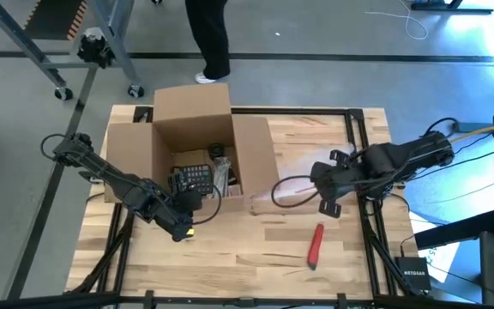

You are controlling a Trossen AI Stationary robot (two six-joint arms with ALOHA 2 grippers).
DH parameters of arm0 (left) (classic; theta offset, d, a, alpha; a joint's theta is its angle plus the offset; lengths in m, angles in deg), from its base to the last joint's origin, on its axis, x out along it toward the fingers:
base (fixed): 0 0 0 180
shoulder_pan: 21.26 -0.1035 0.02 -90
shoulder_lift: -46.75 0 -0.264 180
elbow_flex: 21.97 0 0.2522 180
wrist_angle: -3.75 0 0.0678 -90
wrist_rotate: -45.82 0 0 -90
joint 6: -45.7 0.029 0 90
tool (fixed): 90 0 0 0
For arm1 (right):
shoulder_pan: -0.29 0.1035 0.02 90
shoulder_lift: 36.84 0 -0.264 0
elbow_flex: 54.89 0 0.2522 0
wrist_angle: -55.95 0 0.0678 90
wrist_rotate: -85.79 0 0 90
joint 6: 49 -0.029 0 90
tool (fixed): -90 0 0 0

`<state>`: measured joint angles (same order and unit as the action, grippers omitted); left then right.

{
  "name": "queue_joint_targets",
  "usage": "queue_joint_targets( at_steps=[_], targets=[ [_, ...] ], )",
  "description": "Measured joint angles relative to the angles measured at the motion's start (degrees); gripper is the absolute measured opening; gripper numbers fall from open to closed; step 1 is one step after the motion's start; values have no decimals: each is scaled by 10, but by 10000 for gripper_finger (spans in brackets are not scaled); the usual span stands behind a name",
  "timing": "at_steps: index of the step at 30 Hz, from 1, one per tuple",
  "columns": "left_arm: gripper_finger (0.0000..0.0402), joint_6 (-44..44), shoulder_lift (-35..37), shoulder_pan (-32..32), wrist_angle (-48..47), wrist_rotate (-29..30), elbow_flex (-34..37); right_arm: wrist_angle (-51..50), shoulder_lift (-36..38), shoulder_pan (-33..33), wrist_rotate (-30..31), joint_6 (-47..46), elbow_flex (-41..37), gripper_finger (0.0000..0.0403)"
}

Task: Unpack boxes
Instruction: Remove the black mini fan from the cardboard box

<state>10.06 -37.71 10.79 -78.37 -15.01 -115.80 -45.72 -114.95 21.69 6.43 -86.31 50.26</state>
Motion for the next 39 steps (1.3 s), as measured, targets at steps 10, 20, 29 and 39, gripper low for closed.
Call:
queue_joint_targets(
  at_steps=[10,20,29,39],
  targets=[
    [27,0,0,0,0,0,0,-22,3,-1,-131,-49,63,0],
    [27,-1,0,0,1,0,0,-21,11,-1,54,3,74,0],
    [27,-1,0,-2,1,0,0,-21,10,-1,371,120,49,0],
    [27,-12,0,-2,3,0,0,-20,11,-15,616,95,27,0]
  ],
)
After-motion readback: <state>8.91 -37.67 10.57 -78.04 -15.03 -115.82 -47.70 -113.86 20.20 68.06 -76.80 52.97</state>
